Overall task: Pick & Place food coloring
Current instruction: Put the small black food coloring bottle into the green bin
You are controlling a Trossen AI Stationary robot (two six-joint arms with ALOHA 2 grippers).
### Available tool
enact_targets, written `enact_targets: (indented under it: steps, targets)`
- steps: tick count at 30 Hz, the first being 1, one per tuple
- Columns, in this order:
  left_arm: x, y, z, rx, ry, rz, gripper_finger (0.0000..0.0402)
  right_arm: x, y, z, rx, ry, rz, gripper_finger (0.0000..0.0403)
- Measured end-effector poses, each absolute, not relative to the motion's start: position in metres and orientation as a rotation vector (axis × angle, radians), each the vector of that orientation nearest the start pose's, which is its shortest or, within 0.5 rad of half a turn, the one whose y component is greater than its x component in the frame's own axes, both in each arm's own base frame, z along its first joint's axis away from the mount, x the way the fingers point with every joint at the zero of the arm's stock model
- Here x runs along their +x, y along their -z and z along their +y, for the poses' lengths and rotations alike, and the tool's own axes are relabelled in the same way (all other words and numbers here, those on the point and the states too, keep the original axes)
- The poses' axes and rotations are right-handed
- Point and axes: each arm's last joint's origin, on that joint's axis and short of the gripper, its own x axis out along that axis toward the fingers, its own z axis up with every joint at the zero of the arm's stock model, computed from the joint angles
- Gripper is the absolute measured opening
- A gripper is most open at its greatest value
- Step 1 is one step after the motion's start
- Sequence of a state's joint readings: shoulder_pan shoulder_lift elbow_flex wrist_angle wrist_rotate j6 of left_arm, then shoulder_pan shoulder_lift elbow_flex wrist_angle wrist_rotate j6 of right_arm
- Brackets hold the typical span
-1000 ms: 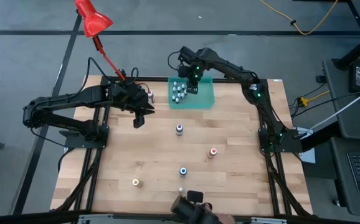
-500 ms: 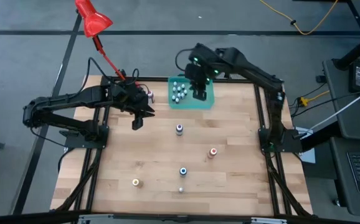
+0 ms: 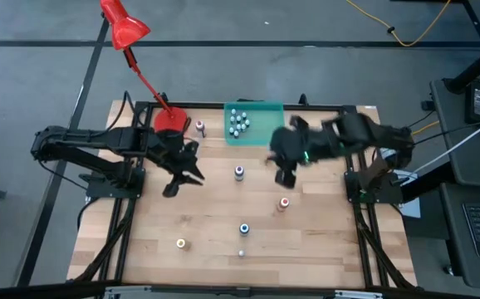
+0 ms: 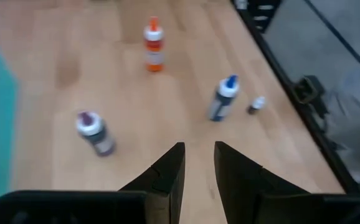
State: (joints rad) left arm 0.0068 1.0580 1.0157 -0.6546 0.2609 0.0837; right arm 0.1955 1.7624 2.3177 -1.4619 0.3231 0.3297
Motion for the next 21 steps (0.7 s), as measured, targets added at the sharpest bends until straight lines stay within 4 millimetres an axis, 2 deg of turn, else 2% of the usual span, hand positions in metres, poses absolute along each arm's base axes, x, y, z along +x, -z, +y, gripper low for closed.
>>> enact_targets:
  steps: [6, 10, 14, 21]
  targets:
    - [0.218, -0.32, -0.033, 0.006, 0.376, 0.672, 0.0082, 0.278, -0.463, 0.106, 0.027, 0.357, 0.834, 0.0116]
    - [0.233, -0.328, -0.053, 0.044, 0.4, 0.678, 0.0082, 0.268, -0.459, 0.136, -0.054, 0.379, 0.757, 0.0116]
    - [0.256, -0.337, -0.073, 0.109, 0.409, 0.719, 0.0082, 0.259, -0.452, 0.146, -0.01, 0.386, 0.77, 0.0116]
    - [0.3, -0.344, -0.111, 0.194, 0.444, 0.808, 0.0082, 0.24, -0.432, 0.156, -0.044, 0.305, 0.821, 0.0116]
